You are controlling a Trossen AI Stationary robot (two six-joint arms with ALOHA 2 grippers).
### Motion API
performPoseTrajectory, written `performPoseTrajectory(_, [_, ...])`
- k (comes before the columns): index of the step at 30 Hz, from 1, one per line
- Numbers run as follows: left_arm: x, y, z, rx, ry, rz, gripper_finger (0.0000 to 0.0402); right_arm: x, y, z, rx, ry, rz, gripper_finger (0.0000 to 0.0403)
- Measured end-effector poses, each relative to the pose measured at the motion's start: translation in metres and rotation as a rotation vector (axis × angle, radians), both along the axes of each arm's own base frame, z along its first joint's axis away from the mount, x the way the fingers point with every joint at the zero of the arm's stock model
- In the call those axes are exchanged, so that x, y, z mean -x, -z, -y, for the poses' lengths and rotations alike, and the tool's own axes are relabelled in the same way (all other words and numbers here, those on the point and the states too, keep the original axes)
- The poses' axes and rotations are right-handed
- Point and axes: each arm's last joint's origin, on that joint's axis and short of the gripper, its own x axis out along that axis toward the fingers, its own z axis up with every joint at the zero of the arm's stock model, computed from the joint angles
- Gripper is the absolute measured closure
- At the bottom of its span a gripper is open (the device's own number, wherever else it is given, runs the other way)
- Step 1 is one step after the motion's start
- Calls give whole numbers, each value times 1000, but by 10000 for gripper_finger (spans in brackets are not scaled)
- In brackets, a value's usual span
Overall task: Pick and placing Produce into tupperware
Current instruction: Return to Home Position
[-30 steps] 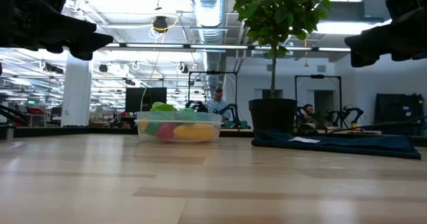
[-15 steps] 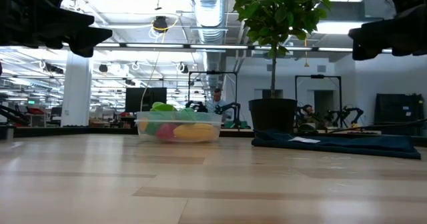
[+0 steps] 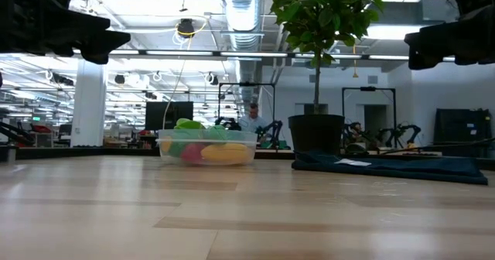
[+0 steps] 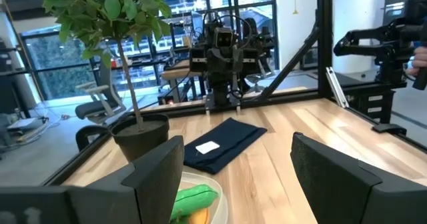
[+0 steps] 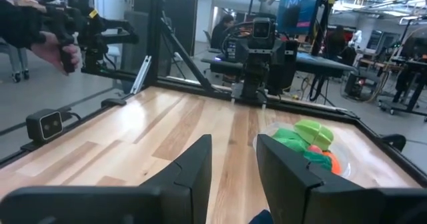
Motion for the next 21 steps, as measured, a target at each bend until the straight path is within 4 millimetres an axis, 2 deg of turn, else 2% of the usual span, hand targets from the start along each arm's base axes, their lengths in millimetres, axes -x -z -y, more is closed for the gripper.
performPoseTrajectory(10, [0,3,-2,-5,-53,-29,136,0,0,0,-28,7,-9,292])
performPoseTrajectory(21, [0,5,0,-13,-1,-52,136,0,0,0,-37,2,-10,292])
